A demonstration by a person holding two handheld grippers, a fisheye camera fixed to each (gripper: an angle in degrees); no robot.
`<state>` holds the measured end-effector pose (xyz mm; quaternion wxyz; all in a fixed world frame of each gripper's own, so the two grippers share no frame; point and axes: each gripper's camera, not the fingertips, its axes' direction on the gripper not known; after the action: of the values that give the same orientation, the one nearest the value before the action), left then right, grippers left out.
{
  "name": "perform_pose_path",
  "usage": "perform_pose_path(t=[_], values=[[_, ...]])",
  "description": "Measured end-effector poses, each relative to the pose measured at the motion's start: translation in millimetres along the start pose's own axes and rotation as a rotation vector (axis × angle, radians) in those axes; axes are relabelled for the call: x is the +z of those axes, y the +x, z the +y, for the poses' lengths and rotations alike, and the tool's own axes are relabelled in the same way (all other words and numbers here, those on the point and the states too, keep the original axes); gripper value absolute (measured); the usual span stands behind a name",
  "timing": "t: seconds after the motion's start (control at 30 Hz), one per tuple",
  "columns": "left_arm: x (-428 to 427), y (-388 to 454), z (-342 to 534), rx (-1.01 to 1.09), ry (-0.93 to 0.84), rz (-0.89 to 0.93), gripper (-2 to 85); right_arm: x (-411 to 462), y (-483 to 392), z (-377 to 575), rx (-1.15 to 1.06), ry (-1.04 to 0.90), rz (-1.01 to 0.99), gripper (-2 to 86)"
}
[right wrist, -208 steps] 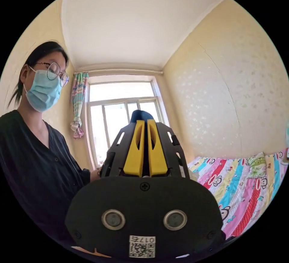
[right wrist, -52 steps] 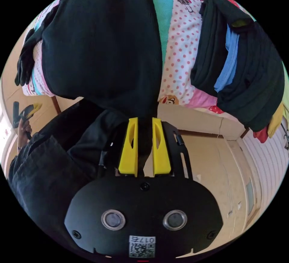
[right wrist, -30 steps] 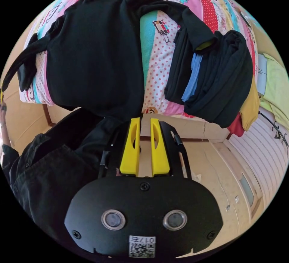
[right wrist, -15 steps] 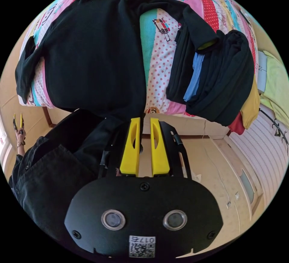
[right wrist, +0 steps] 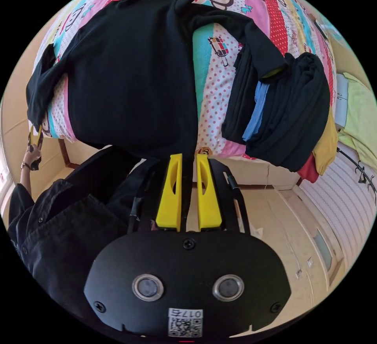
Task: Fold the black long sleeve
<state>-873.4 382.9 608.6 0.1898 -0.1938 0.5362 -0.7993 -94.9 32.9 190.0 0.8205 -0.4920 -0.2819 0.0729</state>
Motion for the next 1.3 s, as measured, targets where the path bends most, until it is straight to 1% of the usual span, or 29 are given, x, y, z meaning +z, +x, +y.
perform_pose_path(t=[0.07, 0.13, 0.2, 0.27, 0.33, 0.4, 0.5, 0.57, 0.6, 0.67, 0.7, 0.73, 0.77, 0.8, 0.83, 0.87, 0.9, 0.97, 1.0, 1.07, 1.13, 1.17, 1.2, 1.27, 1.3], values=[[-2.9, 13.0, 7.3, 0.031, -0.002, -0.149, 14.4, 4.0, 5.3, 5.9, 0.028, -0.003, -0.034, 7.0], [3.4, 12.4, 11.2, 0.066, -0.013, -0.175, 15.5, 10.8, 10.7, 11.8, 0.051, -0.012, -0.067, 7.1], [16.3, -0.7, 7.2, 0.091, -0.030, -0.099, 15.4, 17.0, 13.1, 14.4, 0.055, -0.031, -0.086, 7.2], [36.0, -29.9, 0.8, 0.055, -0.033, 0.146, 12.9, 21.4, 14.5, 15.5, 0.050, -0.053, -0.085, 7.3], [43.5, -49.2, 5.8, -0.020, 0.006, 0.199, 10.3, 21.3, 16.6, 16.5, 0.043, -0.053, -0.071, 7.4], [42.8, -52.5, 15.7, -0.009, 0.051, 0.145, 7.2, 20.1, 18.9, 16.2, 0.042, -0.049, -0.072, 7.3], [34.0, -15.3, 37.5, 0.214, 0.080, 0.071, 5.0, 19.8, 22.4, 14.8, 0.048, -0.047, -0.107, 7.2], [42.4, 38.2, 84.4, 0.481, 0.056, 0.019, 4.0, 20.8, 21.7, 14.7, 0.046, -0.043, -0.139, 7.0], [49.6, 50.3, 100.7, 0.537, 0.043, 0.002, 3.9, 23.1, 19.6, 14.8, 0.036, -0.046, -0.156, 6.9], [99.4, 97.3, 182.0, 0.799, -0.072, 0.009, 3.7, 28.8, 15.3, 14.8, 0.018, -0.059, -0.165, 6.9], [115.5, 106.8, 205.2, 0.864, -0.112, 0.014, 3.7, 32.7, 13.1, 15.2, 0.009, -0.069, -0.167, 6.9], [150.1, 120.4, 254.0, 0.984, -0.188, 0.020, 3.7, 35.3, 12.0, 16.7, 0.004, -0.072, -0.173, 6.9], [185.2, 126.0, 303.5, 1.097, -0.254, 0.036, 3.7, 35.8, 11.9, 17.8, 0.003, -0.071, -0.177, 7.0], [203.8, 126.0, 328.8, 1.151, -0.289, 0.048, 3.7, 35.9, 12.6, 20.8, 0.002, -0.064, -0.189, 7.0], [243.0, 120.1, 378.7, 1.260, -0.367, 0.065, 3.8, 35.0, 14.7, 24.5, 0.005, -0.055, -0.202, 7.1], [284.9, 105.5, 426.1, 1.362, -0.455, 0.061, 3.8, 34.4, 16.3, 26.5, 0.008, -0.050, -0.210, 7.1], [305.0, 95.0, 446.9, 1.401, -0.491, 0.049, 3.8, 33.2, 20.1, 31.0, 0.015, -0.039, -0.227, 7.1], [390.0, 24.3, 521.0, 1.517, -0.619, -0.045, 4.2, 32.7, 27.0, 38.4, 0.025, -0.026, -0.249, 7.2], [412.8, 0.8, 535.3, 1.526, -0.672, -0.088, 4.4, 33.8, 31.8, 43.9, 0.028, -0.021, -0.257, 7.3], [490.8, -102.4, 572.8, 1.465, -0.901, -0.309, 6.6, 37.6, 40.0, 52.8, 0.031, -0.025, -0.252, 7.6], [515.3, -166.9, 583.1, 1.376, -1.014, -0.388, 7.3, 41.1, 56.2, 67.7, 0.063, -0.026, -0.233, 7.8], [516.2, -197.0, 584.1, 1.343, -1.029, -0.415, 7.5, 40.7, 61.1, 71.5, 0.075, -0.020, -0.234, 7.9], [514.4, -209.9, 583.2, 1.332, -1.023, -0.436, 7.5, 36.6, 71.3, 78.7, 0.097, 0.011, -0.246, 8.0], [501.9, -254.1, 569.2, 1.282, -0.991, -0.550, 7.7, 22.3, 86.6, 85.7, 0.119, 0.102, -0.293, 8.3], [498.5, -264.0, 563.5, 1.260, -0.989, -0.577, 7.7, 9.3, 95.9, 85.2, 0.126, 0.173, -0.327, 8.7]])
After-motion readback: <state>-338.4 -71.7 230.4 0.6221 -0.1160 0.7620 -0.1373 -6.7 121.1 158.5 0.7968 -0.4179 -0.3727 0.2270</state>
